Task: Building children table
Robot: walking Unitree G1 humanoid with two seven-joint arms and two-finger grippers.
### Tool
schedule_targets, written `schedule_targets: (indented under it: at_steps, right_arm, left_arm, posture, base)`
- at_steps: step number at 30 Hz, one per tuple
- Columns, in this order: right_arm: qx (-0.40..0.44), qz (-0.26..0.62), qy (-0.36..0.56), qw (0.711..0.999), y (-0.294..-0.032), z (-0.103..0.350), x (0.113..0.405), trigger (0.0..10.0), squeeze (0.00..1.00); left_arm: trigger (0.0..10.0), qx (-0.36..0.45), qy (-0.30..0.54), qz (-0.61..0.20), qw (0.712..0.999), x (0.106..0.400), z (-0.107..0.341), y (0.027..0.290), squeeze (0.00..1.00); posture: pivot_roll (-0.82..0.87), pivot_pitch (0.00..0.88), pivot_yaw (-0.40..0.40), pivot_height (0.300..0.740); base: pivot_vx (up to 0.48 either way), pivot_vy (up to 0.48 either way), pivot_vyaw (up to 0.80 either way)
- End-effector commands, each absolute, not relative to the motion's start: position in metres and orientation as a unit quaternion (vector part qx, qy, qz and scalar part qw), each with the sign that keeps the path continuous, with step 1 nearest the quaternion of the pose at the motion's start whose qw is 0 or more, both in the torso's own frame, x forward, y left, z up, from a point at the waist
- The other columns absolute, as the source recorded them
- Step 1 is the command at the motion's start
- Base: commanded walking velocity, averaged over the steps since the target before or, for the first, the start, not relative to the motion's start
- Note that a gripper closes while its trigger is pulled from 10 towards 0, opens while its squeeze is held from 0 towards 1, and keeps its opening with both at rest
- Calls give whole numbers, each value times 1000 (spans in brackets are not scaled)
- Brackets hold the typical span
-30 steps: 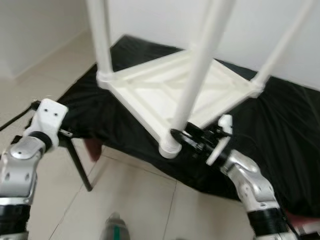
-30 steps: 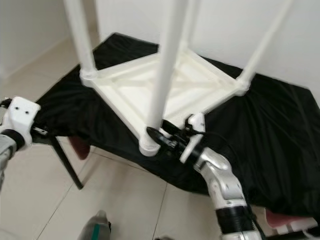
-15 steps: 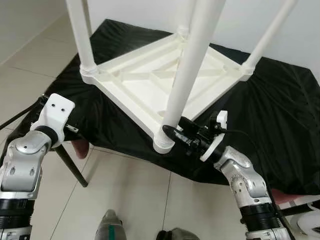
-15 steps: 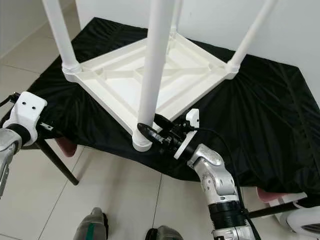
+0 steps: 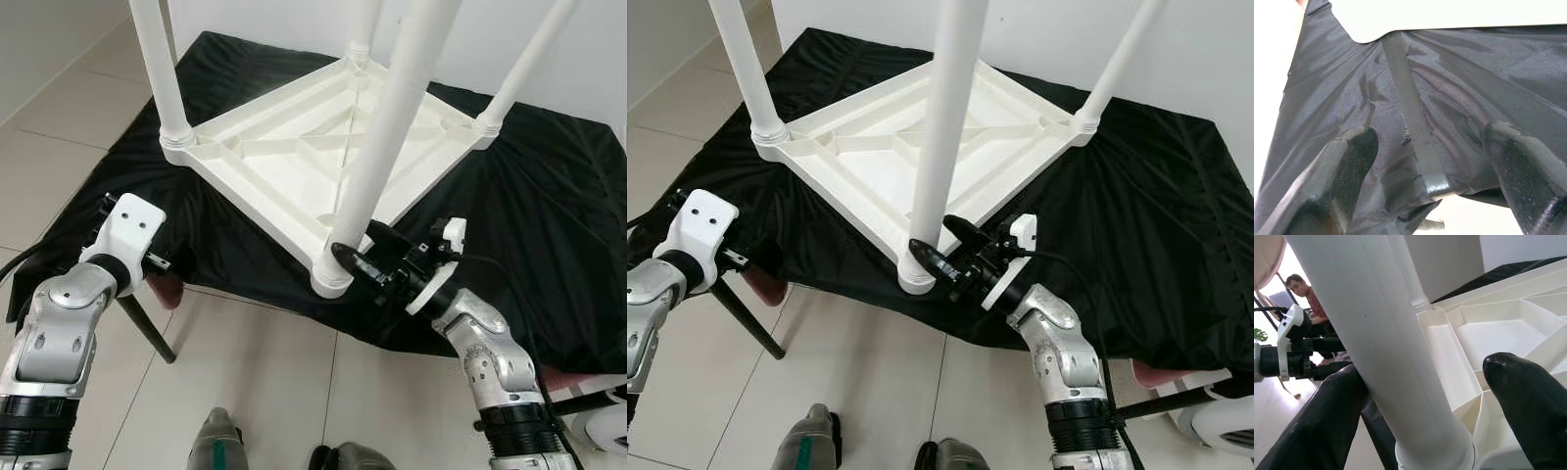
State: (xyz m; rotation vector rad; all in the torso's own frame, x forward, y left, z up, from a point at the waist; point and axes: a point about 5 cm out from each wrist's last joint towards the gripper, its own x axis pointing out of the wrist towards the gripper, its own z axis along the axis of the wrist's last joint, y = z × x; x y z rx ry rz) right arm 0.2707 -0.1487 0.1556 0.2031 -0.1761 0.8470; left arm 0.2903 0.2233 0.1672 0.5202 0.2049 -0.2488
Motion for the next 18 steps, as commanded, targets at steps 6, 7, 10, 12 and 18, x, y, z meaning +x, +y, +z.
schedule_targets:
  at_steps: [6,7,10,12,18]
  right_arm:
    - [95,455,-98,880,-145,161,255,10000,0]
    - [91,465,-95,875,-146,160,252,10000,0]
    - [88,474,-91,871,-147,158,250,10000,0]
    - [73,493,-86,863,-148,156,246,10000,0]
    - [55,492,-96,863,-137,156,253,10000,0]
  left_arm:
    - [10000,251,104,-141,952,291,163,216,0]
    - [10000,251,104,-143,952,290,162,215,0]
    - [10000,252,104,-144,951,290,162,215,0]
    - [10000,254,104,-146,951,289,161,214,0]
    - [10000,260,101,-153,948,290,163,213,0]
  posture:
    - [84,93,-70,740]
    - [85,94,-71,740]
    - [84,93,-71,740]
    - [84,93,-70,740]
    - [89,86,-78,740]
  base:
    - [0,0,0]
    - [0,0,0]
    - [0,0,0]
    - [0,0,0]
    - [0,0,0]
